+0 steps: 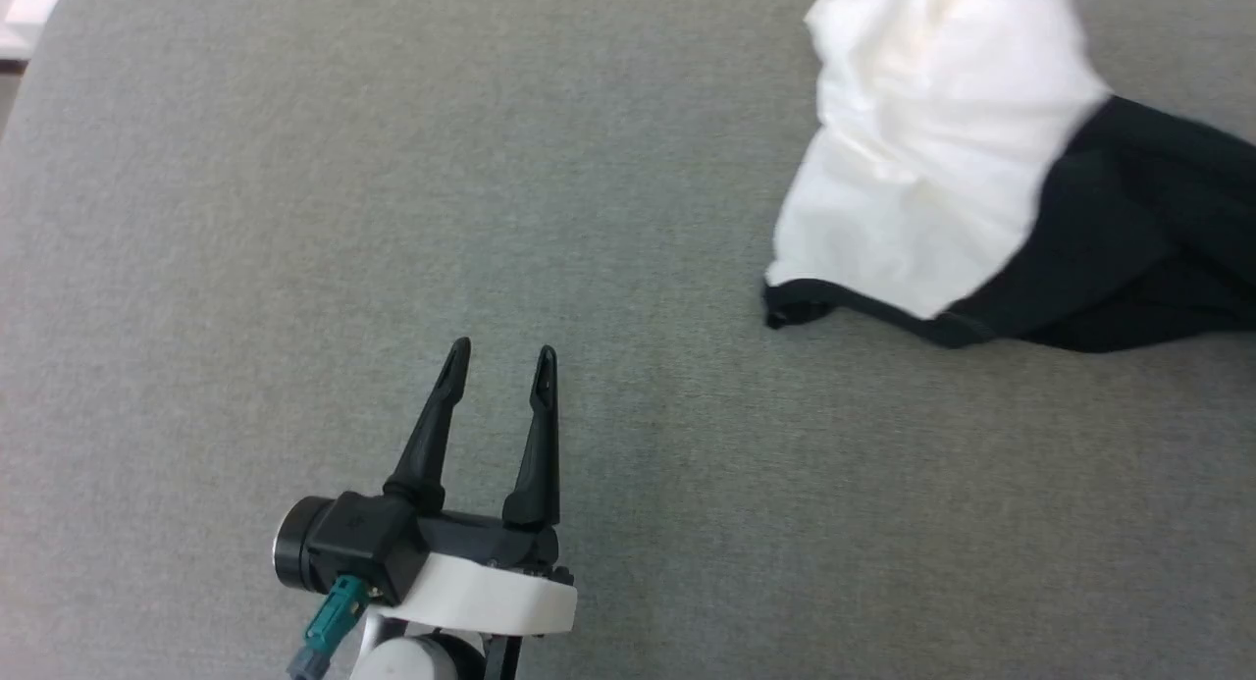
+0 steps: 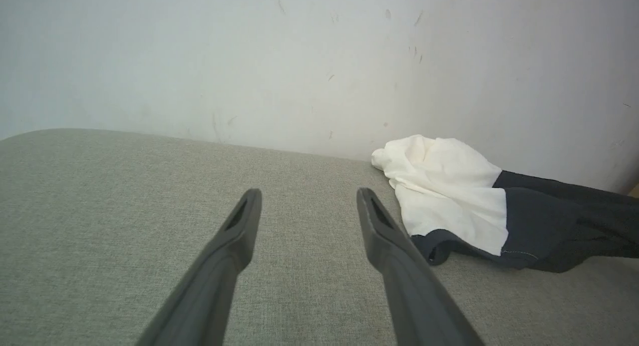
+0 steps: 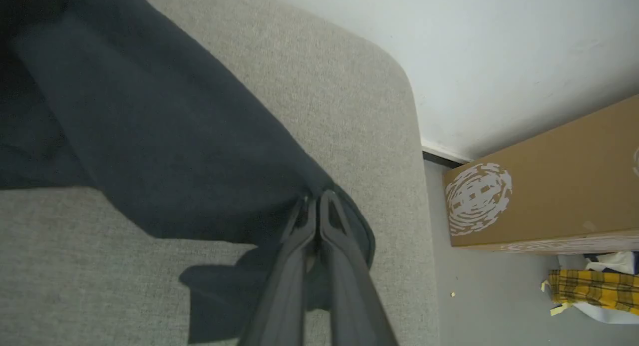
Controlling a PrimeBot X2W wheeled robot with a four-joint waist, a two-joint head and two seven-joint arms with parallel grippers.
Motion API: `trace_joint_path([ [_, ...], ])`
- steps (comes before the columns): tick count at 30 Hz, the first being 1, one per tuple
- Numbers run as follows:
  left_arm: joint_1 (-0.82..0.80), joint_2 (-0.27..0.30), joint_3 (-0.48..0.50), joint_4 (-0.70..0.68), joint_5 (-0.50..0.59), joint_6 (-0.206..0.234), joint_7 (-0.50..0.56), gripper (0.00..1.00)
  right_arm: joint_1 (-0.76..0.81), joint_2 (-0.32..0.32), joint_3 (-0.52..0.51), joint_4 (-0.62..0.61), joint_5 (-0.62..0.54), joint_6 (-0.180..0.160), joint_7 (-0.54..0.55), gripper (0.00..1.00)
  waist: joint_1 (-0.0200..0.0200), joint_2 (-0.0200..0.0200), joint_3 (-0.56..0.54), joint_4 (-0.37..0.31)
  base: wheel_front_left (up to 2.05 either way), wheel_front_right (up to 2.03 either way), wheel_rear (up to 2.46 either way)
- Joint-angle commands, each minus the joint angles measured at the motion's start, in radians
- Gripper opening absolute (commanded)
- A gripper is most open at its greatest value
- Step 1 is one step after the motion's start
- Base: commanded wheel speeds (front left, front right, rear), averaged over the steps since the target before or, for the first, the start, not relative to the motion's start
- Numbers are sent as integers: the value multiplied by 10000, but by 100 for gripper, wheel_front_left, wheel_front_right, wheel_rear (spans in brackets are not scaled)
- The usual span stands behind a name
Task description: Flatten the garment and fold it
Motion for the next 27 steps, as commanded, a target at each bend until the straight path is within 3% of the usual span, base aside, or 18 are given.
trace_joint_path([
  [1, 110, -19, 19, 10, -18, -13, -47, 100, 244, 120, -118, 150, -65, -23, 35, 0, 0, 0, 158, 171, 0, 0, 0],
  [6, 168, -15, 14, -6, 7, -1, -47, 100, 1370, 379, -1045, 1236, -607, -23, -14, 0, 0, 0, 400, 375, 0, 0, 0],
  [10, 120, 8, 37, 1, 30, -7, -47, 100, 1613, 719, -1214, 1909, -820, -23, -327, 0, 0, 0, 461, 407, 0, 0, 0],
  [11, 114, 15, 46, -4, 38, 3, -47, 100, 1540, 803, -1241, 1944, -862, -23, -480, 22, 0, 0, 463, 386, 0, 0, 0],
  [12, 113, 23, 50, -8, 45, 11, -47, 100, 1423, 894, -1249, 1944, -922, -23, -670, 51, 0, 0, 453, 352, 0, 0, 0],
  [13, 114, 35, 45, -4, 53, 11, -47, 100, 1275, 992, -1238, 1914, -977, -23, -870, 100, 0, 0, 430, 315, 0, 0, 0],
  [19, 118, 93, 6, -13, 74, -14, -47, 100, 321, 1941, -1247, 744, -911, -23, -2293, 100, 0, 0, 74, 90, 0, 0, 0],
  [27, 279, 76, -85, -192, 79, -131, -47, 100, 968, 4838, -1166, -2282, -1335, -23, -3707, 100, 0, 0, -490, -104, 0, 0, 0],
])
